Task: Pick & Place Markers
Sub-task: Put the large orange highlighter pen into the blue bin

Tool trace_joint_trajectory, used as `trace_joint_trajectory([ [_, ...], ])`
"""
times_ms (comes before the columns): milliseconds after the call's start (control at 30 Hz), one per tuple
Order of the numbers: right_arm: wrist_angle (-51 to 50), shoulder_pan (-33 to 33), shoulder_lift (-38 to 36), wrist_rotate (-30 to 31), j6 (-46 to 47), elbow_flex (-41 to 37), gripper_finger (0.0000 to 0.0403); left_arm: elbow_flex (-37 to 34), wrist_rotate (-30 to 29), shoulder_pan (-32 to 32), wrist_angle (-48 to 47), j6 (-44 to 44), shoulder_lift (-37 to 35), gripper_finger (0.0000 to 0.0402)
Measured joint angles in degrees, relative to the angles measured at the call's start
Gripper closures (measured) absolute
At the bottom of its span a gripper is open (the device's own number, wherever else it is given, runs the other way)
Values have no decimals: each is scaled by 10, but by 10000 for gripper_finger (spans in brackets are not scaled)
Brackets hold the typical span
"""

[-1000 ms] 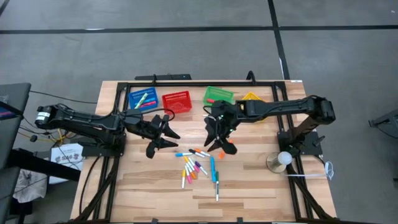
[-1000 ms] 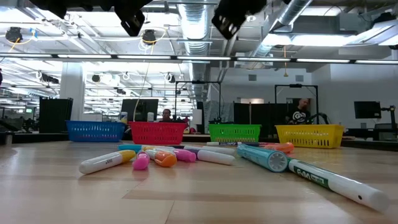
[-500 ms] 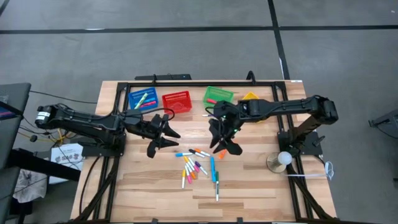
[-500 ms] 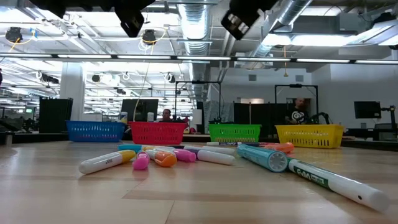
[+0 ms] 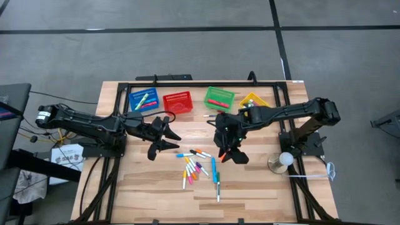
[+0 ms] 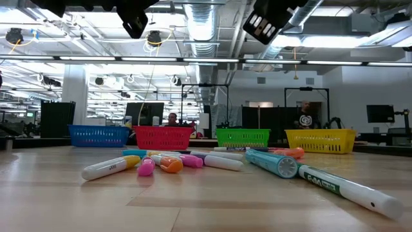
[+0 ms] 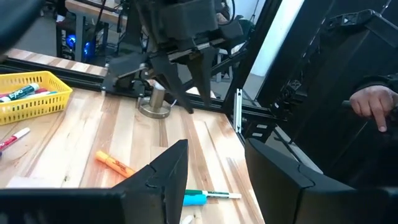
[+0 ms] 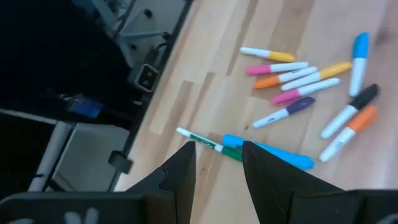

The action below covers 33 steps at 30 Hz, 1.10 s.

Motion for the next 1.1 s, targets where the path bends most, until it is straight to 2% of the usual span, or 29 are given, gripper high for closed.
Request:
trace_joint_trajectory([
  [133, -21, -4, 0, 28, 27, 0, 280, 0, -28, 0, -51, 0, 0, 243],
  [333, -67, -6, 0, 106, 38, 0, 280, -1, -57, -2, -155, 0, 17, 243],
  [533, -68, -6, 0, 165, 71, -36, 280, -1, -68, -11, -154, 1, 77, 243],
  [767, 15, 4, 0, 165, 154, -112, 280, -1, -68, -16, -150, 0, 126, 243],
  [900, 26, 16, 0, 171, 159, -131, 280, -1, -68, -16, -147, 0, 127, 243],
  [1100, 36, 31, 0, 256, 172, -150, 282, -1, -68, -16, -145, 0, 126, 243],
])
